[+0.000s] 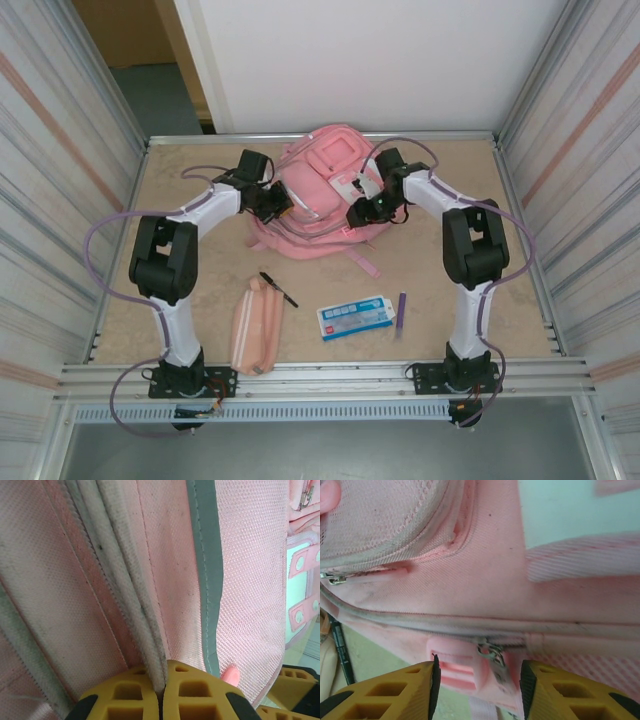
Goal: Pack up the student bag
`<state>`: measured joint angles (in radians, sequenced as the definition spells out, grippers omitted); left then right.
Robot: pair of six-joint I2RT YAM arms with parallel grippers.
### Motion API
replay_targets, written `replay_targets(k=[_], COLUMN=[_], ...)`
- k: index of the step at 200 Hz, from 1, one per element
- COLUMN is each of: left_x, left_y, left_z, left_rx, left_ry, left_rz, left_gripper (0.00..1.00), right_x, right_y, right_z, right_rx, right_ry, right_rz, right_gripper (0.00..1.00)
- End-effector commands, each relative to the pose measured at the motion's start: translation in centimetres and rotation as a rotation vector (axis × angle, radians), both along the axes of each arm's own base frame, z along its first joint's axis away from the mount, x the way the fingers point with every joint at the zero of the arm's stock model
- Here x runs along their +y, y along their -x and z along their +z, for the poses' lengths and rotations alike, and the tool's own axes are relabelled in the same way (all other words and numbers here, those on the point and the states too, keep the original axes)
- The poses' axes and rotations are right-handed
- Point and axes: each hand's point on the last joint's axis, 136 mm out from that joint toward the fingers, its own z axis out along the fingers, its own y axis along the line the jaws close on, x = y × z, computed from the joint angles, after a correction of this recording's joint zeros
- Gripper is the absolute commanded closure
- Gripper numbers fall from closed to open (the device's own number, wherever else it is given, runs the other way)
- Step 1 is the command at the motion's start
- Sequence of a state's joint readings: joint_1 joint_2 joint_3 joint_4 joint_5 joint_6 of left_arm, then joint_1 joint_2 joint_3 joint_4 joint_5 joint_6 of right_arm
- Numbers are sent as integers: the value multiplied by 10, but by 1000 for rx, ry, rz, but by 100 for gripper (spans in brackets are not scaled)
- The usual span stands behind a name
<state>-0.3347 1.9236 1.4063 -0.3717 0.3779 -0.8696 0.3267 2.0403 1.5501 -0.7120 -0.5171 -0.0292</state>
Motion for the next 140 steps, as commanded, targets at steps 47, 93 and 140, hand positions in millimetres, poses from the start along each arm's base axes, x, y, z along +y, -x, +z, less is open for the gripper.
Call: replay_targets(k=[47,93,140], left_x=[-14,-16,-16], left_y=[-3,-5,-4], left_z=[49,51,45], left_rx=[-86,-85,-82], left_ry=[107,111,117], left_rz=[-34,-33,-26], left_gripper=[100,100,100], right_x=[11,8,-3], right_y=[1,5,33], right_z=[3,25,24], right_rx=[30,11,78], right_ry=[-59,-22,305], right_rz=[21,17,130], right_gripper=[87,98,99])
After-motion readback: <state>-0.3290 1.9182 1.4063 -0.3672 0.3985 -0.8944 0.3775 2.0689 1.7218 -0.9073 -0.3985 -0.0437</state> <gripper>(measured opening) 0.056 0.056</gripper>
